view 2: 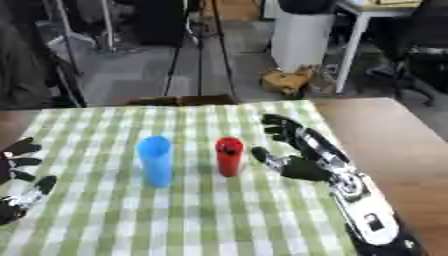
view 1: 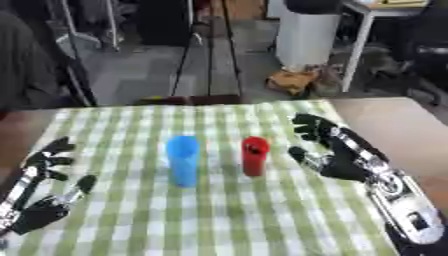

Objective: Pour the contents of one cup into another cup.

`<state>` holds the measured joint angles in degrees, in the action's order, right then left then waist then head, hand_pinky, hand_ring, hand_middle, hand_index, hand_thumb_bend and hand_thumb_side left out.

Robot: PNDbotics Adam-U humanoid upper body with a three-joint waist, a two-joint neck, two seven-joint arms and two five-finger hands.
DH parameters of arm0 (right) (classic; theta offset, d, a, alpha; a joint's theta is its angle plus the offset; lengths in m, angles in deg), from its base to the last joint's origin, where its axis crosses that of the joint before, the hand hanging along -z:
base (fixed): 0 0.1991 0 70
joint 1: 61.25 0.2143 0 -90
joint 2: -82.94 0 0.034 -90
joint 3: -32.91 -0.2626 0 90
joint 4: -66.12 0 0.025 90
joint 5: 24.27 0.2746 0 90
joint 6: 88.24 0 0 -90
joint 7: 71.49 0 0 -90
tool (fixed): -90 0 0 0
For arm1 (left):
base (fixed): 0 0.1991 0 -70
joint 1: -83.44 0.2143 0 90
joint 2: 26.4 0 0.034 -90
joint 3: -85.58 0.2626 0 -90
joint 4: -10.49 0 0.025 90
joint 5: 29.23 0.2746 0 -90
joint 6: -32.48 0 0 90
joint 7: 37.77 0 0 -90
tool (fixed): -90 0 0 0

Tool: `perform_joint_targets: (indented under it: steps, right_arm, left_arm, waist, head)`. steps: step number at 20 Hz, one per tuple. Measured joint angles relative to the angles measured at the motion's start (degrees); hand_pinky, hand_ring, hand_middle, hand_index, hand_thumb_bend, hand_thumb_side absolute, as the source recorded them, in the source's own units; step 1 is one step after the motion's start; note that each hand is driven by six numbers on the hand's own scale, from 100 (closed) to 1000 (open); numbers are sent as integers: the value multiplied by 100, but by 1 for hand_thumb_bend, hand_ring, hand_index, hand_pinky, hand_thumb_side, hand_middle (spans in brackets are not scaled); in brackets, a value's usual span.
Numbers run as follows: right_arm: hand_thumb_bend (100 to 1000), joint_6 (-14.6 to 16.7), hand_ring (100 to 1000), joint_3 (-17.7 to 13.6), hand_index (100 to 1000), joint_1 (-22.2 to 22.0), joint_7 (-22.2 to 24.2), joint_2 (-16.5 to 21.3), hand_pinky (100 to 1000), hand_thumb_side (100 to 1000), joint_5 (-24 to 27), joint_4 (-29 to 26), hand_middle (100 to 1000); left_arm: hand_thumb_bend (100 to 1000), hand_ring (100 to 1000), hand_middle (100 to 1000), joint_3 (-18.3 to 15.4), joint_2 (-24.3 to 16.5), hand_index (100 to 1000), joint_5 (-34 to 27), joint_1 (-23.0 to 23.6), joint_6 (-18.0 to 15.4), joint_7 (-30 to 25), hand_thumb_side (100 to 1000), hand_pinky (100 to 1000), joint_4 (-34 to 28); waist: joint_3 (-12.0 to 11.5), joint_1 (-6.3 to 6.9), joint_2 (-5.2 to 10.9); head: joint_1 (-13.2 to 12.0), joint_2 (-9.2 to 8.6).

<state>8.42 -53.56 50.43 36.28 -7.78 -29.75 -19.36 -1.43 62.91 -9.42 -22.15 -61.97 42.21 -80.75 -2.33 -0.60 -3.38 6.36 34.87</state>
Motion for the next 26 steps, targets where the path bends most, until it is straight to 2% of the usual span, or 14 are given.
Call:
perform_joint_targets:
  steps: [8, 18, 26]
  right_arm:
    - [459, 47, 903, 14, 958, 153, 34, -78, 914, 444, -85, 408, 893]
    - [517, 233, 910, 56, 958, 513, 1, -238, 921, 453, -538, 1254, 892]
    - [527, 413, 910, -14, 958, 767, -149, -427, 923, 455, -834, 1899, 891]
  left_arm:
    - [446, 822, 872, 2, 4, 950, 0, -6, 9, -11, 552, 693, 0]
    - [447, 817, 872, 13, 9, 950, 0, -55, 18, -23, 553, 695, -1]
    - [444, 816, 872, 37, 53, 949, 0, -91, 17, -27, 554, 695, -1]
  waist:
    - [-23, 21, -1]
    - [-96, 104, -54]
    - [-158, 149, -95]
  head:
    - [15, 0]
    - [78, -29]
    - [125, -54]
